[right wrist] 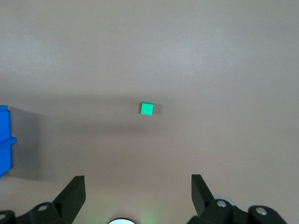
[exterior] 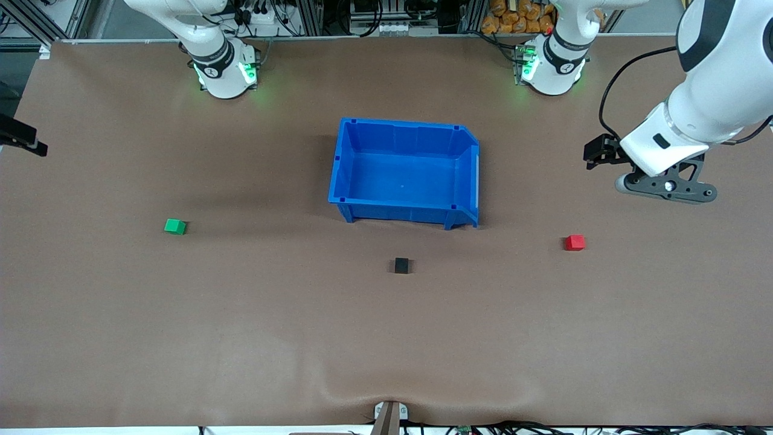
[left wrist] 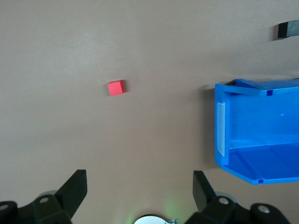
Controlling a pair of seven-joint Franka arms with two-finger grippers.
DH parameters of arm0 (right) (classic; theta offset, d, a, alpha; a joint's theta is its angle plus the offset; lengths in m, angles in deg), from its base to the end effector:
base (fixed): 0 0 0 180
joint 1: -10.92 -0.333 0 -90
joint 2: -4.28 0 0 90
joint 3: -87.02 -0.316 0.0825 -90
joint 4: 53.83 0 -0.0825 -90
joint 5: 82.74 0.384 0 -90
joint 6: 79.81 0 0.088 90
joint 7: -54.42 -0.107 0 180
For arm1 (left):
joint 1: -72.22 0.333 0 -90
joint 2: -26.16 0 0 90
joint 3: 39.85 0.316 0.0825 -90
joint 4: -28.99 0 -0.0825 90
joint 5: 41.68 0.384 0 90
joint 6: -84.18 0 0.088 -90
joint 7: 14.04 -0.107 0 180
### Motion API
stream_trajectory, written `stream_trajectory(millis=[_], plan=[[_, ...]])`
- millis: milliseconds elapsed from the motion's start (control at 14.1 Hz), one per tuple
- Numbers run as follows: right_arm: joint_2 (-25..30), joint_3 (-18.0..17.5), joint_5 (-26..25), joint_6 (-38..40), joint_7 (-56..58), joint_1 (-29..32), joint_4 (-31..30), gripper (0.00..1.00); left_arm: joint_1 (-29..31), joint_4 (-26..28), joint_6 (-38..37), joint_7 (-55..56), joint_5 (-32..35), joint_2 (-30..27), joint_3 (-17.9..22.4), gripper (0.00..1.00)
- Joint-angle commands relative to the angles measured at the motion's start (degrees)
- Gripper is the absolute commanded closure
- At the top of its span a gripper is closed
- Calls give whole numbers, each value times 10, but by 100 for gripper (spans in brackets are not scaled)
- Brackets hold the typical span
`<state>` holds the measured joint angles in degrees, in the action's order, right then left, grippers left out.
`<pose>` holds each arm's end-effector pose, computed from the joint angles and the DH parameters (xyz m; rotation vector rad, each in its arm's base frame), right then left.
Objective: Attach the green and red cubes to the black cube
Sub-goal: 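Lower the left gripper over the red cube while the right gripper reaches the green cube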
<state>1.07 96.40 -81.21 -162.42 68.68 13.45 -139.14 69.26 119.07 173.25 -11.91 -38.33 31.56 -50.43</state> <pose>0.5473 -0.1094 0.6212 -3.0971 -0.0664 0.1485 0.5636 -0.1245 0.5701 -3.0660 0.3101 0.1598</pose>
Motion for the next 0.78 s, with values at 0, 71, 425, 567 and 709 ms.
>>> stream_trajectory(millis=[0, 71, 425, 567, 709], plan=[[-29, 3, 1, -1, 6, 7, 13, 0, 8, -4, 1, 4, -6, 20, -2, 0], [-44, 3, 0, -11, 3, 7, 12, 0, 8, -3, 2, 4, -6, 27, -1, 0], [-76, 4, 4, -21, 2, 21, 10, 0, 11, 41, 64, 4, -5, 30, 0, 0], [-98, 5, -1, -38, 2, 23, 7, 0, 16, 65, 100, 4, -3, 29, 1, 0], [-106, 6, -2, -52, 2, 25, 4, 0, 31, 99, 151, 3, -1, 30, 1, 0]])
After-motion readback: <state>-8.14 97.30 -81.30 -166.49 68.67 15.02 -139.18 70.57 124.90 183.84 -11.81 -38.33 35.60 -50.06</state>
